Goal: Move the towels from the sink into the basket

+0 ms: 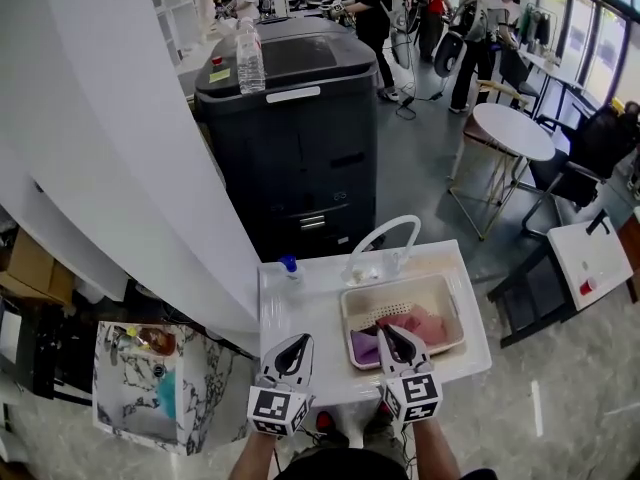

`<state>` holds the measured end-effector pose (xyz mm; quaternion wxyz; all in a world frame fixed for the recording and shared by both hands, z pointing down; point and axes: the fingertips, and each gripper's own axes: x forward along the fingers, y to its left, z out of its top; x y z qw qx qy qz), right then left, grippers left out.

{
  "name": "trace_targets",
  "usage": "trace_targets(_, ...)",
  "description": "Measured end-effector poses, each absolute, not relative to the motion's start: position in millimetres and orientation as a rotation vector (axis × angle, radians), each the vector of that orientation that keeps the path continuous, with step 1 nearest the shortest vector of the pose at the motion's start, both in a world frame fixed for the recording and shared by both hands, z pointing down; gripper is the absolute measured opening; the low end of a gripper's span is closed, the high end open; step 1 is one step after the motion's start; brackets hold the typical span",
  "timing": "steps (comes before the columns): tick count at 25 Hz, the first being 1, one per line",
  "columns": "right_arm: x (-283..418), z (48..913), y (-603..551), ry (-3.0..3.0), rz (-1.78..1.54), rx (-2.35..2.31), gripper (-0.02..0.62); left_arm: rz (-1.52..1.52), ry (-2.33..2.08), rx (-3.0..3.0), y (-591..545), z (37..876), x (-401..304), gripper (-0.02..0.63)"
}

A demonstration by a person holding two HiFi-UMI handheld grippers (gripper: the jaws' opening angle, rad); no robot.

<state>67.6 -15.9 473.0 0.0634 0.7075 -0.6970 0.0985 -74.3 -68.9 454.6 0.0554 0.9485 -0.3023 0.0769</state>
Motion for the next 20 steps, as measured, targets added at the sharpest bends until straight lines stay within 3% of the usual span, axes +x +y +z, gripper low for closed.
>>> trace_targets(20, 28.7, 471.8, 15.0, -2.070, 0.264, 2.171, 0.043, 0.267, -0.913, 2.891, -60.5, 465.7, -125.3, 0.003)
